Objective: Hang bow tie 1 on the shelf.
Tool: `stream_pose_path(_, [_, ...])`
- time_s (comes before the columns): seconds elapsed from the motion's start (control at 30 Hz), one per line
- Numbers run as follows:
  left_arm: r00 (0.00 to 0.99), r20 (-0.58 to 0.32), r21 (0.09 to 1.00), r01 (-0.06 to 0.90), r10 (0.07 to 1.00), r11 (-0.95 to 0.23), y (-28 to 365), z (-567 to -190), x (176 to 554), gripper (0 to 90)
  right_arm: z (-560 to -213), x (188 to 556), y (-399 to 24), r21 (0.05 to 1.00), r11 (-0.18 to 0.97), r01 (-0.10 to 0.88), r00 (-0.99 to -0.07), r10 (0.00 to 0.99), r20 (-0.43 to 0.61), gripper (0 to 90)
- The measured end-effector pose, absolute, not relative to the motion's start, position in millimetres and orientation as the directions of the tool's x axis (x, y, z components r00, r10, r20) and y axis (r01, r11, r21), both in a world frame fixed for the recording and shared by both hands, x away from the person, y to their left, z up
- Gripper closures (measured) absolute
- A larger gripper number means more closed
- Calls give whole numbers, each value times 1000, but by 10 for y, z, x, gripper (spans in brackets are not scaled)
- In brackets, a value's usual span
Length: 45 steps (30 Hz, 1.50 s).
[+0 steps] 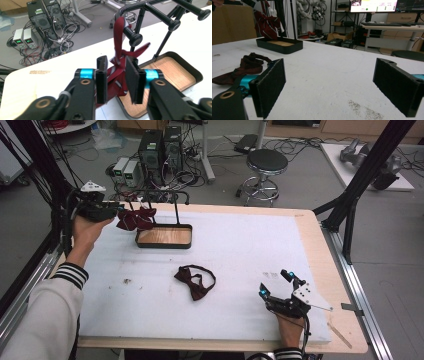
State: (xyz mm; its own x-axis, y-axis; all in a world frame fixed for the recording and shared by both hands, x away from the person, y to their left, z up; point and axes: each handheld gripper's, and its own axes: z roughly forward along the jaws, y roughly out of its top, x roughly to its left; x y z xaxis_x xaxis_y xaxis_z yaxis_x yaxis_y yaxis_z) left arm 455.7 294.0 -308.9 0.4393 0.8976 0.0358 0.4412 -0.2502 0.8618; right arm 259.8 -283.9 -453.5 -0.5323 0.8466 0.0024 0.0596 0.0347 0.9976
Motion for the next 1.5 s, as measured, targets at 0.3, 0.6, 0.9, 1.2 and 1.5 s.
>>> stream_pose_path(0.3, [452, 28, 868, 431, 892, -246, 2953, -3114, 4523, 454, -4534, 2590, -2834, 997, 32, 69, -532, 847, 10, 103])
stream_pose_path(0.6, [468, -1, 921, 344, 884, -181, 3033, -3145, 4370, 122, -4535, 2598, -2843, 998, 24, 66, -531, 847, 14, 103])
stream_pose_path(0.9, [526, -7, 946, 279, 851, -164, 3088, -3167, 4124, 116, -4535, 2594, -2839, 997, 30, 65, -530, 848, 9, 103])
stream_pose_path(1.2, [570, -13, 970, 207, 821, -129, 3155, -3203, 3823, 116, -4535, 2593, -2837, 997, 30, 64, -530, 848, 8, 103])
stream_pose_path(1.5, [606, -3, 985, 139, 796, -102, 3193, -3370, 3542, 116, -4536, 2592, -2837, 997, 32, 64, -530, 848, 7, 103])
